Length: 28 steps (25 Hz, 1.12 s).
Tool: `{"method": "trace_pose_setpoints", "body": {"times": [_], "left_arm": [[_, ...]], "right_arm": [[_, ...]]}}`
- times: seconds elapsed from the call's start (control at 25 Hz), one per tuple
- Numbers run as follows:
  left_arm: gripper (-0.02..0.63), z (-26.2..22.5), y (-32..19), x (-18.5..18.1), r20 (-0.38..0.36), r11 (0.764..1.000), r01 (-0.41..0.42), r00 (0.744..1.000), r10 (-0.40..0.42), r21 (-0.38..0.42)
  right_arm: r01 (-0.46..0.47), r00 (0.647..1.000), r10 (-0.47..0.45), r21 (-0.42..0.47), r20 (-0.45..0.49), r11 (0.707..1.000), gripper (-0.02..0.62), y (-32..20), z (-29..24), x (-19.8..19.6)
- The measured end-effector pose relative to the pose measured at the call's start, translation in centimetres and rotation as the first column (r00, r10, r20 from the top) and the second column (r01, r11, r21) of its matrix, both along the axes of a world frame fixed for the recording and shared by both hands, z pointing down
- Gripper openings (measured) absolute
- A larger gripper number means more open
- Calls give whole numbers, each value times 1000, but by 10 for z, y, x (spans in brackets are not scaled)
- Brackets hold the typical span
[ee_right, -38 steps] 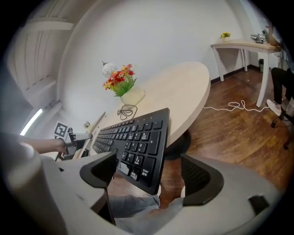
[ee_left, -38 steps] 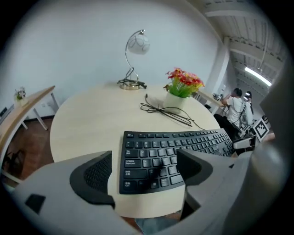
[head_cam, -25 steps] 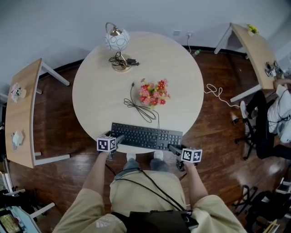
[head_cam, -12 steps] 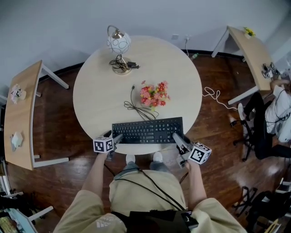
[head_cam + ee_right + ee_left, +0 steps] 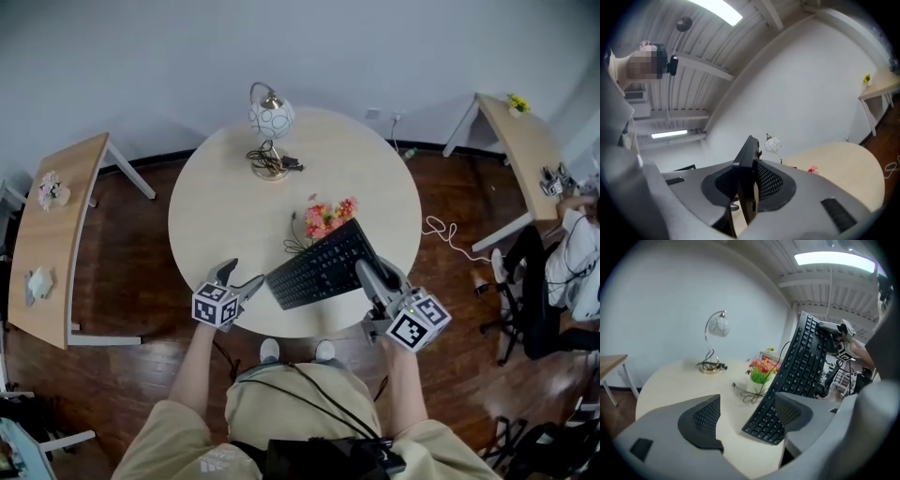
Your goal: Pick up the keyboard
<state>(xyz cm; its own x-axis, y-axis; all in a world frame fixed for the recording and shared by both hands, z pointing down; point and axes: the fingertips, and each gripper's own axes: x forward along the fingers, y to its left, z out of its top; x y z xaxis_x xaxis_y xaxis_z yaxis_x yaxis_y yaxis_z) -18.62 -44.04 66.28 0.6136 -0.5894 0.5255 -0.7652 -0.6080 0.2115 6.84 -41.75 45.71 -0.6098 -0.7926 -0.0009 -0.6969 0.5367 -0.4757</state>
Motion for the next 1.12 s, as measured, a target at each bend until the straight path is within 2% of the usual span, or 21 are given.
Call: {"method": "trace_pose_setpoints", "body": {"times": [0.16, 0.32, 0.4, 0.52, 0.6, 0.68, 0.76, 0.84, 0.92, 1.0, 1.04, 1.12], "left_arm": [[354, -68, -7, 16, -15, 989, -25, 1000, 27, 145], [354, -128, -8, 36, 58, 946, -57, 997, 41, 318], [354, -159, -9, 45, 30, 925, -34, 999, 25, 378], [354, -201, -16, 49, -96, 906, 79, 994, -43, 416], [354, -226, -24, 45, -145, 888, 148, 985, -93, 435], [354, -252, -29, 43, -159, 858, 190, 979, -128, 477], [354, -276, -31, 40, -166, 817, 221, 974, -155, 532], [354, -294, -31, 39, -150, 781, 235, 972, -182, 579], [350, -304, -28, 40, -128, 757, 241, 970, -207, 607], [350, -304, -27, 38, -121, 741, 244, 969, -217, 626], [350, -303, -26, 38, -121, 740, 244, 969, -217, 626], [350, -305, -26, 41, -132, 754, 250, 968, -215, 608]], "right_arm": [[-1, 992, 9, 60, -125, 998, 89, 1, -27, -13], [-38, 970, 63, 112, -235, 993, 89, 0, -47, -17], [-92, 957, 125, 135, -260, 987, 89, -3, -57, -14], [-167, 934, 216, 190, -284, 968, 89, -6, -72, -8], [-203, 919, 266, 228, -292, 952, 89, -6, -84, -5], [-239, 902, 315, 267, -294, 934, 89, -6, -98, -1], [-278, 883, 367, 305, -293, 911, 89, -6, -113, 5], [-318, 864, 413, 325, -289, 891, 89, -8, -123, 13], [-346, 851, 439, 323, -287, 881, 89, -11, -127, 19], [-361, 844, 451, 312, -291, 879, 89, -14, -125, 24], [-367, 841, 454, 305, -295, 879, 87, -15, -122, 26], [-378, 834, 460, 292, -305, 878, 87, -16, -118, 30]]}}
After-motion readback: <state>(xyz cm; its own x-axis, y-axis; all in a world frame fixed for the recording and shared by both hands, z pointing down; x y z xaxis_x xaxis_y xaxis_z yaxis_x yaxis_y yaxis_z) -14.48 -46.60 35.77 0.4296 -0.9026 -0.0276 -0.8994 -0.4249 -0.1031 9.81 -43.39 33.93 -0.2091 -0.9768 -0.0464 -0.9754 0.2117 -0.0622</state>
